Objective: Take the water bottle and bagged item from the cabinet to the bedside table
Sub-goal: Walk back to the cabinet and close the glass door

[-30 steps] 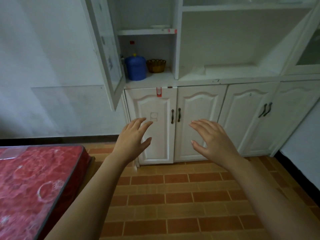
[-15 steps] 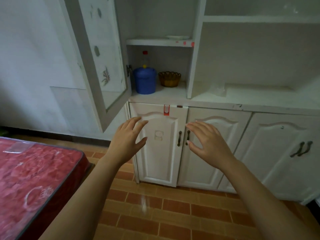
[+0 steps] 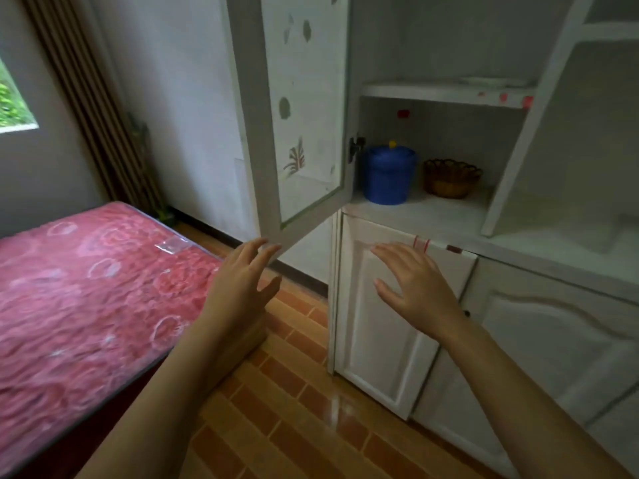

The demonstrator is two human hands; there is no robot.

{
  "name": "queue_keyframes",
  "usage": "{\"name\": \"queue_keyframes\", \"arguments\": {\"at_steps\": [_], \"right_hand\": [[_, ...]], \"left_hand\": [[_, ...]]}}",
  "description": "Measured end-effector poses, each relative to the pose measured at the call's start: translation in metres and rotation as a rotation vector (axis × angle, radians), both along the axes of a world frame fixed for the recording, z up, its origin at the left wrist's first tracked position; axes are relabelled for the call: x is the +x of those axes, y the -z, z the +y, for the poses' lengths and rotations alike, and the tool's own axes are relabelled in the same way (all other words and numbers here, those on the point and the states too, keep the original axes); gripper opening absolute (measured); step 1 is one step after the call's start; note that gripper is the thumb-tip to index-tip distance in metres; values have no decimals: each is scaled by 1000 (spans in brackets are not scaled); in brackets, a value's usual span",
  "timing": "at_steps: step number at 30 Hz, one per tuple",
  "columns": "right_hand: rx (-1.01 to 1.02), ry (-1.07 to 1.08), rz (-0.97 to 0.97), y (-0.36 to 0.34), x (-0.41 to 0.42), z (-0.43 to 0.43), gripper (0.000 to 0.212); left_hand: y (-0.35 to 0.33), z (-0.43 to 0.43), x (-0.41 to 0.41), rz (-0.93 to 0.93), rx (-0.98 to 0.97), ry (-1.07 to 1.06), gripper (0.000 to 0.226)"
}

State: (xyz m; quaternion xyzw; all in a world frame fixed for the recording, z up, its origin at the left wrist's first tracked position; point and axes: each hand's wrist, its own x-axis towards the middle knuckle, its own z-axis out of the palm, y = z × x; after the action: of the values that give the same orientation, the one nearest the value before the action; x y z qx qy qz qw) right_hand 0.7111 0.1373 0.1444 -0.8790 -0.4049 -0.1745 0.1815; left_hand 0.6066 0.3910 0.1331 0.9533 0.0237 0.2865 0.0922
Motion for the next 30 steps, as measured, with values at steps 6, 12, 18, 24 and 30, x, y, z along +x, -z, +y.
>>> {"name": "queue_keyframes", "arguments": {"at_steps": [6, 12, 18, 24, 30], "right_hand": [[21, -124, 31, 8, 36, 48, 51], [27, -121, 38, 11, 80, 59, 49], [10, -119, 76, 11, 116, 44, 51], [-12, -197, 100, 6, 145, 23, 58], [-42, -271, 75, 13, 169, -4, 49]], "left_hand": [[1, 35, 6, -46, -44, -152, 53], [-7, 44, 55, -94, -163, -231, 68], [-8, 26, 99, -178, -390, -217, 68], [-3, 8, 114, -297, -520, -319, 61], [-2, -14, 122, -351, -553, -468, 53]]}}
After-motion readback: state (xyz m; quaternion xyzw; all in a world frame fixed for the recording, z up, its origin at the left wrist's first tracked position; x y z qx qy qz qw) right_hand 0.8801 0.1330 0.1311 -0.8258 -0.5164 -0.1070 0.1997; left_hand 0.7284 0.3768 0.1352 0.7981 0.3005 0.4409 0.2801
